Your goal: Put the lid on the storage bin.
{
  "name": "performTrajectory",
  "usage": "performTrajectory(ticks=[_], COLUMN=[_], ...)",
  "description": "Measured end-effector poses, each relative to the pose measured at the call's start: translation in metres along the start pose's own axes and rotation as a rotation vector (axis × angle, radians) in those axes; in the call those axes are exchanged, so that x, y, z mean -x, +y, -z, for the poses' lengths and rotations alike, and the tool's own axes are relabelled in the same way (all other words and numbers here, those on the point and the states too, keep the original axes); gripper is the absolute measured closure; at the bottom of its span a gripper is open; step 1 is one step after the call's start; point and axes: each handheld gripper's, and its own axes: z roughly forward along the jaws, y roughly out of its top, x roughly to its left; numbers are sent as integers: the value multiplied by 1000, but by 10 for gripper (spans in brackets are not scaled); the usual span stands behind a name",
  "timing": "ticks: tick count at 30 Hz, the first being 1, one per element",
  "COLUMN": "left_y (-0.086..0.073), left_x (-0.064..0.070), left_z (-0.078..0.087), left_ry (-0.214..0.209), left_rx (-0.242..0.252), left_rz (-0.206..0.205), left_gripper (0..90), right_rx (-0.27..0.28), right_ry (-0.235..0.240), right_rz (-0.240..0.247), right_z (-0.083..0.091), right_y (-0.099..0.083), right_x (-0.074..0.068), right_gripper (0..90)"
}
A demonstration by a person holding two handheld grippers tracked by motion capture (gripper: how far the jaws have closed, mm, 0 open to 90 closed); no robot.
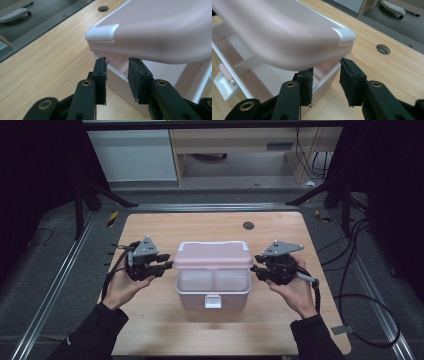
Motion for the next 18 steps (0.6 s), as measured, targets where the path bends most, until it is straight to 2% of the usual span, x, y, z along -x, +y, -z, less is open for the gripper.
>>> performTrajectory(ticks=[3, 7, 10, 15, 18], left_y=[-12, -35, -54, -84, -101], left_x=[1, 0, -6, -21, -30], left_z=[1, -3, -8, -21, -30], left_ry=[0, 8, 13, 47, 67], left_rx=[0, -16, -35, -66, -82], left_rz=[13, 57, 112, 203, 250], left_gripper=[648, 619, 592, 518, 442], right_rx=[-15, 0, 4, -15, -35], right_ry=[-9, -32, -71, -138, -183], right_rz=[-17, -83, -141, -190, -229], right_z=[2, 4, 3, 0, -4], right_y=[-13, -36, -55, -79, -97], right_x=[3, 14, 23, 36, 45], right_gripper=[589, 531, 439, 341, 297])
